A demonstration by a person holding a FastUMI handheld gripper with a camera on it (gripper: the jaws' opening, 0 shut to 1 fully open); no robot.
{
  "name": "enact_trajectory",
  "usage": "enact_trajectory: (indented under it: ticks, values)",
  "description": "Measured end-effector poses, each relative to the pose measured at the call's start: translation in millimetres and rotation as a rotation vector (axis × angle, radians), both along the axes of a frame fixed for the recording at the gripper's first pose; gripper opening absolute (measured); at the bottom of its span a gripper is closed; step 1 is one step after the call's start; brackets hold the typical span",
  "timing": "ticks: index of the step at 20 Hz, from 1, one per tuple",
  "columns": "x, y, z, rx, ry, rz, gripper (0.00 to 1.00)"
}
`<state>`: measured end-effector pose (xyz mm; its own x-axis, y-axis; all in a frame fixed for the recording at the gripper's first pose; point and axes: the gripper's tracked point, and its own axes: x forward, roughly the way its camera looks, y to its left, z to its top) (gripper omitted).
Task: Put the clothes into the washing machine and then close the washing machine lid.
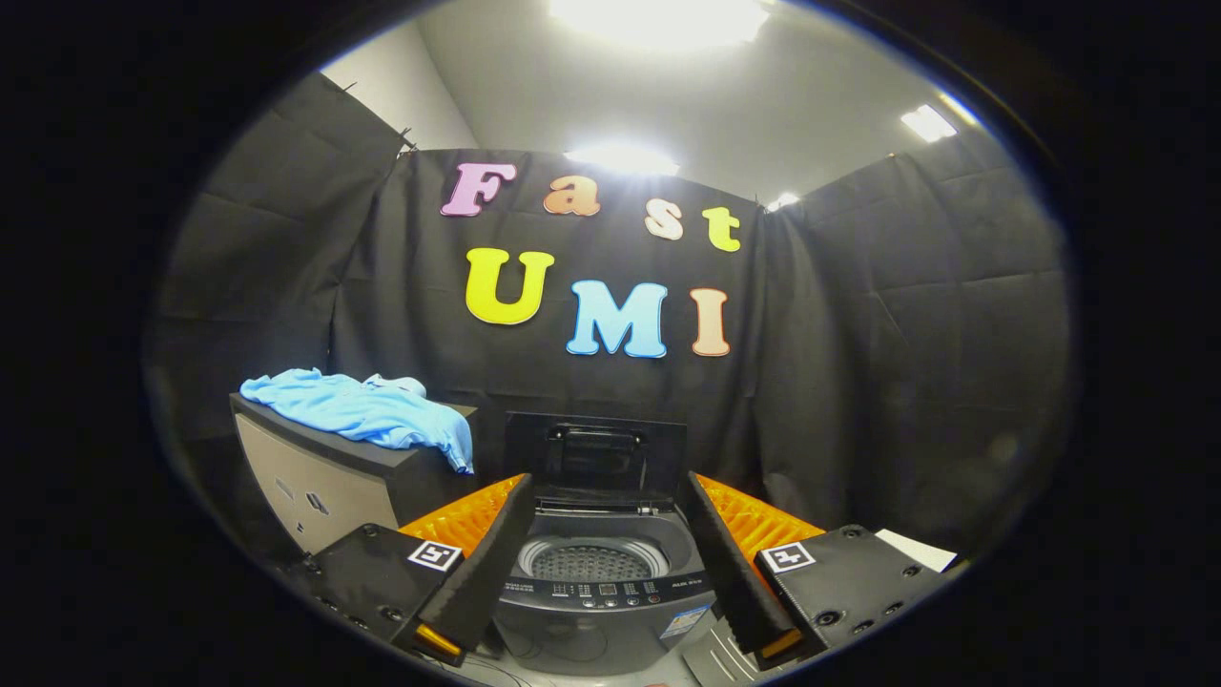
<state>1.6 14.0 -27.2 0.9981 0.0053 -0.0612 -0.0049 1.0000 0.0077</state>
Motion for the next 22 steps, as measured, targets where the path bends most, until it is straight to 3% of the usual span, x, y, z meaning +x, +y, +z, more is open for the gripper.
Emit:
enact_trajectory:
  ticks: [22]
  values:
    - [-20.7,1.8,2.0,-0.004,-0.010,0.021,0.98]
